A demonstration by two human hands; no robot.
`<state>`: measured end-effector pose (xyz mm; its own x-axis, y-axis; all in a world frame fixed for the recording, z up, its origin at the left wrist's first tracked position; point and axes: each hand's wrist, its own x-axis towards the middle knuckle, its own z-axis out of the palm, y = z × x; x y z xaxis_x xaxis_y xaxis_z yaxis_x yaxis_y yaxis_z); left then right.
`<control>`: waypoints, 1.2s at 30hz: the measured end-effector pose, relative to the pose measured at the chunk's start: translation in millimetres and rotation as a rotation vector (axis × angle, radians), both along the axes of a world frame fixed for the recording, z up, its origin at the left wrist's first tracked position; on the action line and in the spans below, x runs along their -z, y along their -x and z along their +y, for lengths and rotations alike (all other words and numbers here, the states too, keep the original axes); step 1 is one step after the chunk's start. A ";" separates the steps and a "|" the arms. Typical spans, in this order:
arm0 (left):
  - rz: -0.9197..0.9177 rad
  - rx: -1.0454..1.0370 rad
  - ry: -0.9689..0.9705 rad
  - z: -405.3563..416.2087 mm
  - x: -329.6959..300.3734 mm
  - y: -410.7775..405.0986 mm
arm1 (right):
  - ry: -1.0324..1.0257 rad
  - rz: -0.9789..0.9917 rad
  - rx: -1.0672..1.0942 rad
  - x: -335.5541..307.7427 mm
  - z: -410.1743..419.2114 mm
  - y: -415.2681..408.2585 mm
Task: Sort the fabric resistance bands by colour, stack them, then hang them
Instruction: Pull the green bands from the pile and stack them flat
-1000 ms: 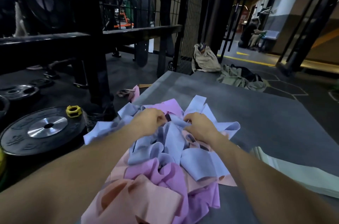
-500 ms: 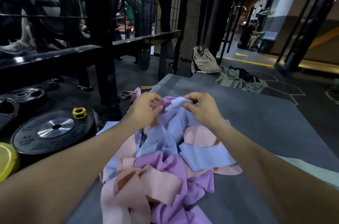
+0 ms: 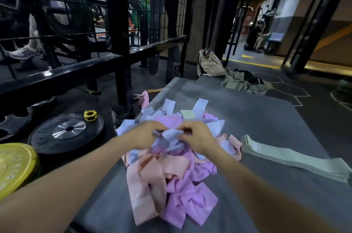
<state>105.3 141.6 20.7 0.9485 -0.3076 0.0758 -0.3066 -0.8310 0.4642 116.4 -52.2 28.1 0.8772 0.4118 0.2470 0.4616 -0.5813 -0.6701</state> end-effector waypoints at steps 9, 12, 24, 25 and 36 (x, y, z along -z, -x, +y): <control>-0.115 -0.205 0.114 -0.9 -3.8 -17.8 | -0.004 -0.007 0.025 -11.9 -18.6 -16.8; -0.230 -0.318 0.320 -13.4 -12.9 -39.1 | -0.039 -0.047 0.189 -17.9 -24.0 -48.9; 0.120 -0.086 -0.098 -35.7 24.4 -90.5 | 0.383 0.031 0.236 38.1 -6.3 -154.8; 0.144 -0.088 -0.069 -34.0 29.5 -91.2 | 0.423 0.032 0.196 44.9 -3.1 -158.8; 0.114 -0.111 -0.070 -30.5 21.2 -79.2 | 0.247 -0.154 0.198 13.6 -9.9 -137.2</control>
<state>184.5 111.1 -0.6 0.9781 -0.2016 -0.0521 -0.1601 -0.8881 0.4308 253.6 -62.0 14.5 0.9062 0.3014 0.2966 0.4085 -0.8052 -0.4297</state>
